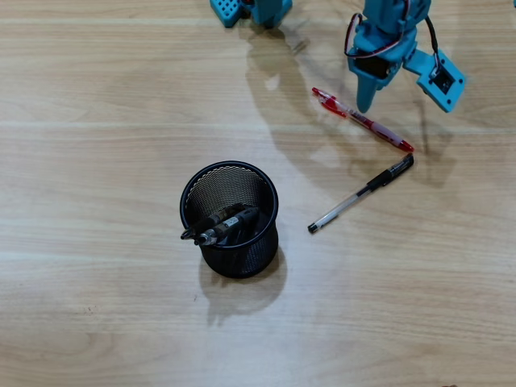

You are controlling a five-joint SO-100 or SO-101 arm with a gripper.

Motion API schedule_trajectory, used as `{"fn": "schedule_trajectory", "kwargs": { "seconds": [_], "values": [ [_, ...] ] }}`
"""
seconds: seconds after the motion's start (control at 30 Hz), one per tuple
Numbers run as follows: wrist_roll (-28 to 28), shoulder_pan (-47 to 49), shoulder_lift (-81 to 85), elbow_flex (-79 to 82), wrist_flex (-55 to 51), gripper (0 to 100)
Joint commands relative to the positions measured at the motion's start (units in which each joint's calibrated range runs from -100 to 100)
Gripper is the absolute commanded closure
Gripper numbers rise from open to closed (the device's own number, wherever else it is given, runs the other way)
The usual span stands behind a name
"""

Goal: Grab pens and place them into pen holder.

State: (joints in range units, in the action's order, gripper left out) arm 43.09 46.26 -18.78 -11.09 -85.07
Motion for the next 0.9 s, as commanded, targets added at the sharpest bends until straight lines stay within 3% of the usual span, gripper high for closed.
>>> {"fn": "schedule_trajectory", "kwargs": {
  "seconds": [0.0,0.63,0.87],
  "values": [
    [1.98,0.61,-2.92,-3.57,0.83,82],
    [4.71,0.52,-16.68,-9.09,10.31,82],
    [4.71,0.06,-16.76,-9.09,9.76,95]
  ]
}}
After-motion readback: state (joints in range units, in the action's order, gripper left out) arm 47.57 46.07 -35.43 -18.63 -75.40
